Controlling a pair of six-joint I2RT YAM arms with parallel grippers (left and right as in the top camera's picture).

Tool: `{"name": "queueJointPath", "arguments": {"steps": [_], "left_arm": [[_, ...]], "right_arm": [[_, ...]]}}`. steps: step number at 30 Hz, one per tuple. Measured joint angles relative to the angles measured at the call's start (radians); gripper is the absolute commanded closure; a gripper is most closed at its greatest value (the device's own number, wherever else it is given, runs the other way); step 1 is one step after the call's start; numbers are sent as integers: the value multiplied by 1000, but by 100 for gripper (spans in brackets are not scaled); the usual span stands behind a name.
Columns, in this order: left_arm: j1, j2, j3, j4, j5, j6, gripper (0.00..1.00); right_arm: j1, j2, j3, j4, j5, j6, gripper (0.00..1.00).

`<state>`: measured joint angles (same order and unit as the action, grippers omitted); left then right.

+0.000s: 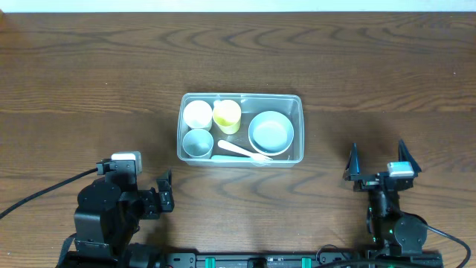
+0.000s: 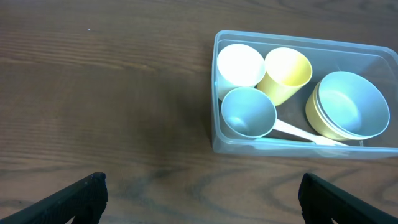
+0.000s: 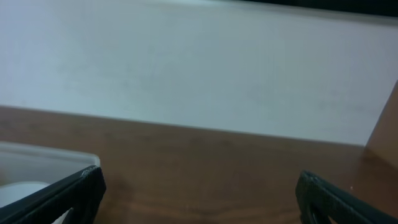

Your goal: Pack container

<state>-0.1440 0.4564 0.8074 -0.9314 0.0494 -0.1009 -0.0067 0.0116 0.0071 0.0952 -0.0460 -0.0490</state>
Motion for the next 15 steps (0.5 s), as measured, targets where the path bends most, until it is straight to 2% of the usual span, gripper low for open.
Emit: {"name": "queueJointPath", "arguments": {"steps": [6,15], "left_arm": [[0,0,0,0,0,0,2],[0,0,0,0,0,0,2]], "right_arm": [[0,0,0,-162,0,-7,1],[0,4,0,-161,1,-8,1]]}}
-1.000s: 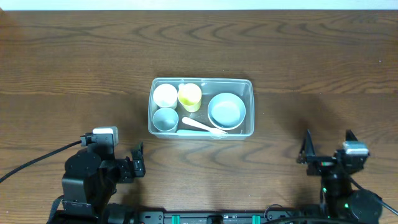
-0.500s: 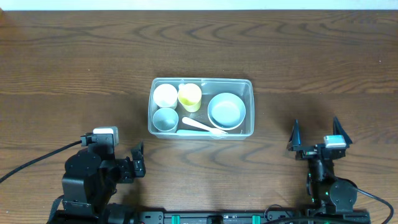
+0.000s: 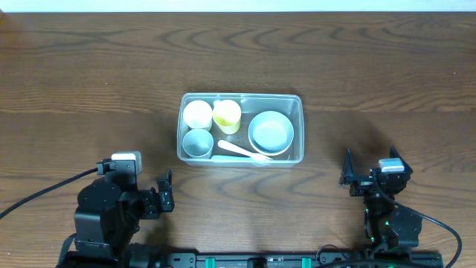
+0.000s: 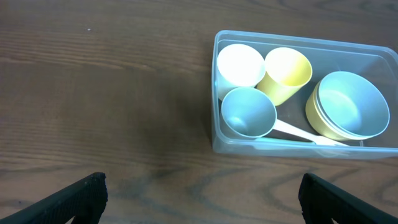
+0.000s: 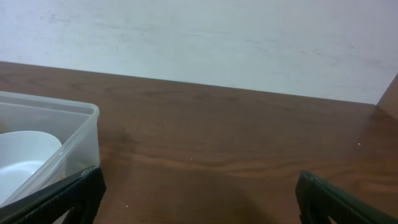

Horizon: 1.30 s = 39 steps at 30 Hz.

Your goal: Pack container

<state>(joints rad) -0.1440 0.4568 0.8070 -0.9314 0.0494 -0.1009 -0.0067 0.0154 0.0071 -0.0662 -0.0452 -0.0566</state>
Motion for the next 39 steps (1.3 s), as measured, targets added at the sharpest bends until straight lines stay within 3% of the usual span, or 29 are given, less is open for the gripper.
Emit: {"name": "queueJointPath", "arguments": {"steps": [21,28,33,39], "left_arm": [[0,-6,0,-18,-7,9,2],[29,-165,-115,-5,-25,50,2],[70,-333,-323,149,-28,59,2],[92,-421,-528,515,-49,76,2]], "right_arm": [[0,0,0,0,0,0,1],[0,0,0,-1,0,0,1],[0,0,0,0,0,0,1],[0,0,0,-1,0,0,1]]}}
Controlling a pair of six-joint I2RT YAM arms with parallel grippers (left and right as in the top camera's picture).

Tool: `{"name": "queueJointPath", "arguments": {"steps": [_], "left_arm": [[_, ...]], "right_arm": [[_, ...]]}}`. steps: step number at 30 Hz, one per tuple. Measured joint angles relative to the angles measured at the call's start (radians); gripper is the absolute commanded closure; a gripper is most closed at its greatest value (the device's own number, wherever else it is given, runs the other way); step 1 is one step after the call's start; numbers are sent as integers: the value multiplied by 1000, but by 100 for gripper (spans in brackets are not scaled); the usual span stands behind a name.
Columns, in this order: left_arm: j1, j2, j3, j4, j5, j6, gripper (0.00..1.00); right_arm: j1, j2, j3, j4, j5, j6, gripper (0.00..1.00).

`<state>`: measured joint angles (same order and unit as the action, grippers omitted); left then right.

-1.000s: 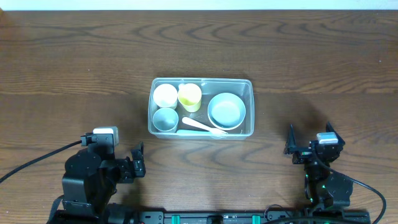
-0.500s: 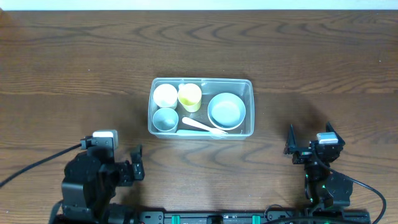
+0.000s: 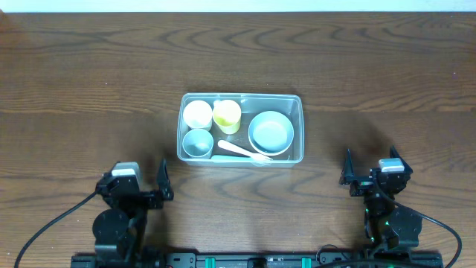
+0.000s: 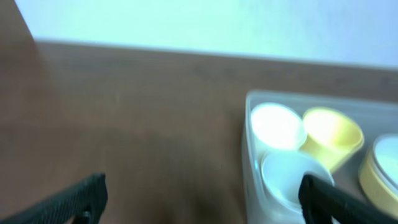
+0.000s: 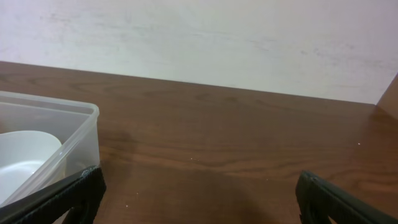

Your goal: Pack container

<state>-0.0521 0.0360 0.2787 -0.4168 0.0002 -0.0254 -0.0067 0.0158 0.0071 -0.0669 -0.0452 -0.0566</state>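
A clear plastic container (image 3: 240,98) stands mid-table. It holds a white cup (image 3: 198,113), a yellow cup (image 3: 227,115), a pale blue cup (image 3: 198,142), a blue bowl (image 3: 271,132) and a white fork (image 3: 242,151). My left gripper (image 3: 135,186) sits open near the front edge, well short of the container (image 4: 249,155), with nothing between its fingers (image 4: 81,196). The left wrist view is blurred. My right gripper (image 3: 372,173) is open and empty at the front right, with the container's corner (image 5: 62,143) to its left.
Dark wooden table (image 3: 89,89) all around the container. A pale wall (image 5: 199,43) rises behind the far edge. Both arm bases and their cables sit along the front edge.
My left arm has drawn back toward the front edge. Its camera now looks across the table at the wall instead of down on the container. The right arm and the container's contents are unchanged.
At first both grippers were open near the front edge, the right one facing mostly wall. Then the right gripper sat lower, with the container's corner in its view. The left arm stayed over the table until now, when it is folded back. The packed container never moved.
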Motion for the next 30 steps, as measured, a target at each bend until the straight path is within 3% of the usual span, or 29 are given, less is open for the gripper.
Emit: {"name": "queueJointPath", "arguments": {"steps": [5,10,30], "left_arm": [[0,-4,-156,289,-7,1,2],[3,-10,-249,470,-8,2,2],[3,-25,-259,391,-3,8,2]], "right_arm": [[0,0,0,0,0,0,1],[0,0,0,0,0,0,1],[0,0,0,0,0,0,1]]}}
